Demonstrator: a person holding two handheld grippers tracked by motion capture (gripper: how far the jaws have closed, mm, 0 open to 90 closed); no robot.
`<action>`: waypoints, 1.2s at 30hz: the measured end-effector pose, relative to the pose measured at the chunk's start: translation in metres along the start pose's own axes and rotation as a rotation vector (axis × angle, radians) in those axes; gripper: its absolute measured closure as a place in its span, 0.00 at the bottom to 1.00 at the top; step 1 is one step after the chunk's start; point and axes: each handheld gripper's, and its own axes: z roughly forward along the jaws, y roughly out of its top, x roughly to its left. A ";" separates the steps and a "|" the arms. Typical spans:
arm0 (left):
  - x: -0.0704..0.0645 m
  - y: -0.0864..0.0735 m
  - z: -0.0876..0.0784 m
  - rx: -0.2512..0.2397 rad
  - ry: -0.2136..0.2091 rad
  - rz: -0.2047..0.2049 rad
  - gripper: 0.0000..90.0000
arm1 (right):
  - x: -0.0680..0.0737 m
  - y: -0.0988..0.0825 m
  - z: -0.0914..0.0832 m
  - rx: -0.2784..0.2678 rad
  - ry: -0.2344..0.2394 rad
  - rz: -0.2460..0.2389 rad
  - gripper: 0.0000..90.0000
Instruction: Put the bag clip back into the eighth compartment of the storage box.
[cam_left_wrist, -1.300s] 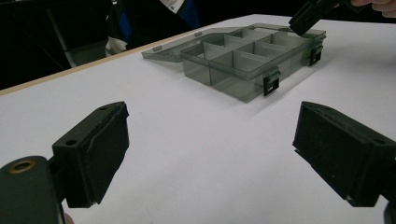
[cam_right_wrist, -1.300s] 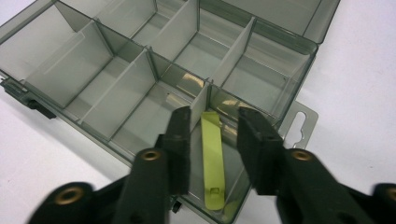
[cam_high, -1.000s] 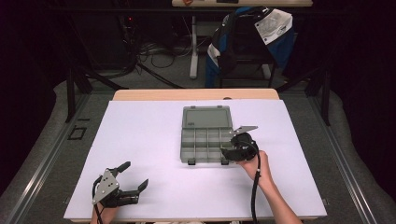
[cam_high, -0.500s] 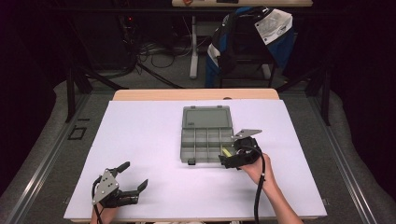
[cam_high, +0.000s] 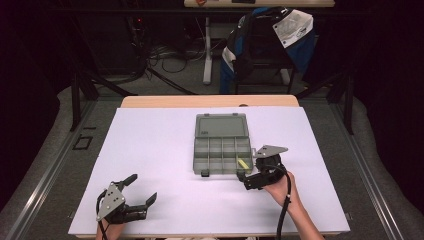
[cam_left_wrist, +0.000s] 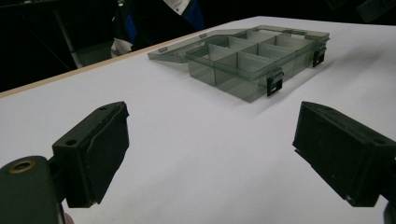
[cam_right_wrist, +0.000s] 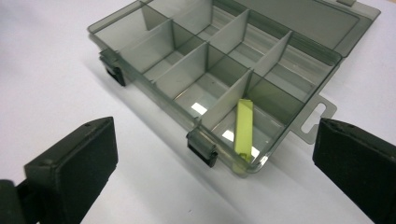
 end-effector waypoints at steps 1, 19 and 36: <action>0.000 0.000 0.000 0.000 0.000 -0.001 0.11 | 0.000 -0.001 -0.001 -0.005 0.003 -0.005 0.00; -0.001 0.000 0.003 0.008 -0.008 0.004 0.11 | 0.011 -0.031 -0.024 -0.114 -0.009 -0.077 0.00; -0.001 0.000 0.004 0.011 -0.010 0.006 0.11 | 0.017 -0.060 -0.037 -0.203 -0.008 -0.152 0.00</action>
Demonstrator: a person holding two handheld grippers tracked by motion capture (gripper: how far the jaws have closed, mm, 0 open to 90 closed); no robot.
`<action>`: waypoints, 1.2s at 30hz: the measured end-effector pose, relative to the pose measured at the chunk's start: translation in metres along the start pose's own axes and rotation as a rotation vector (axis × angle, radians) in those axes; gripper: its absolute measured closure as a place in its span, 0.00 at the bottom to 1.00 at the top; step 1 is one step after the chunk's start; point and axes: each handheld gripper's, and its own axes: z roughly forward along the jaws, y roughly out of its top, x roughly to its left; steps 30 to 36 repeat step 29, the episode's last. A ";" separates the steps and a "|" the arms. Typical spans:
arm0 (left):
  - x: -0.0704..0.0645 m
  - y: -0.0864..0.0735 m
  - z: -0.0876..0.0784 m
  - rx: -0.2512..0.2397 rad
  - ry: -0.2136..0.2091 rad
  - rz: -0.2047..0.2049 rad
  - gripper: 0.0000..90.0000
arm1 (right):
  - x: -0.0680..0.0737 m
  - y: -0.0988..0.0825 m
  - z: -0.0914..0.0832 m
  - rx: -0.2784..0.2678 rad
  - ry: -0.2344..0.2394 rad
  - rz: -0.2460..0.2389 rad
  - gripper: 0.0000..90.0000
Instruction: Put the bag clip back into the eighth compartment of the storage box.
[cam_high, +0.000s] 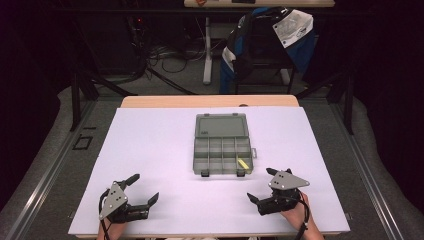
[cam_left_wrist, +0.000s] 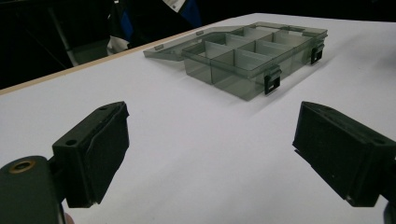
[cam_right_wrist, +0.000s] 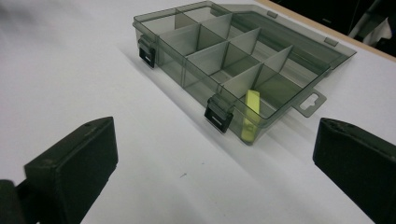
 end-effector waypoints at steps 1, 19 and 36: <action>0.000 0.000 0.000 0.000 0.000 -0.001 0.11 | 0.000 -0.002 -0.001 -0.007 -0.006 -0.010 0.00; 0.000 0.000 0.000 0.000 -0.003 0.000 0.11 | 0.010 -0.026 -0.013 -0.064 -0.028 -0.049 0.00; 0.000 0.000 0.001 0.001 0.001 0.004 0.11 | 0.007 -0.026 -0.015 -0.077 -0.026 -0.048 0.00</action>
